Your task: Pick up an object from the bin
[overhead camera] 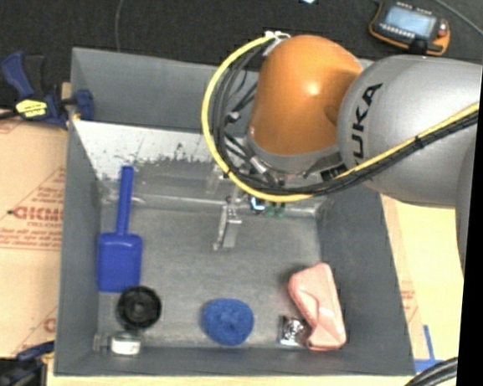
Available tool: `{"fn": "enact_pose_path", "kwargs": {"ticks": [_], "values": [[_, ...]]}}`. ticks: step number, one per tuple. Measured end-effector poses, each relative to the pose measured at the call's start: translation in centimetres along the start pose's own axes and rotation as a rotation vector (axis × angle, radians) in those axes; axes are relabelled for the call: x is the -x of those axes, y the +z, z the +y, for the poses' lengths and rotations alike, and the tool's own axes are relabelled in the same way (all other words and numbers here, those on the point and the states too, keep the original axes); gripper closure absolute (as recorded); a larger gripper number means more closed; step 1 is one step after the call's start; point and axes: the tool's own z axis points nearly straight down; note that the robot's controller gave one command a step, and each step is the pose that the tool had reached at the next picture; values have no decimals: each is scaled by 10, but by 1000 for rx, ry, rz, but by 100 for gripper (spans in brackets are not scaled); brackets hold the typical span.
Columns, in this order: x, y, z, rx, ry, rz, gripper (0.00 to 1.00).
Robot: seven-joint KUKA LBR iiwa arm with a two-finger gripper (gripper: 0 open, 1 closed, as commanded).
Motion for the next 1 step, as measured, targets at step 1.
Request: {"fn": "enact_pose_path", "kwargs": {"ticks": [1], "values": [[1, -5, -1, 1, 4, -9, 0]]}}
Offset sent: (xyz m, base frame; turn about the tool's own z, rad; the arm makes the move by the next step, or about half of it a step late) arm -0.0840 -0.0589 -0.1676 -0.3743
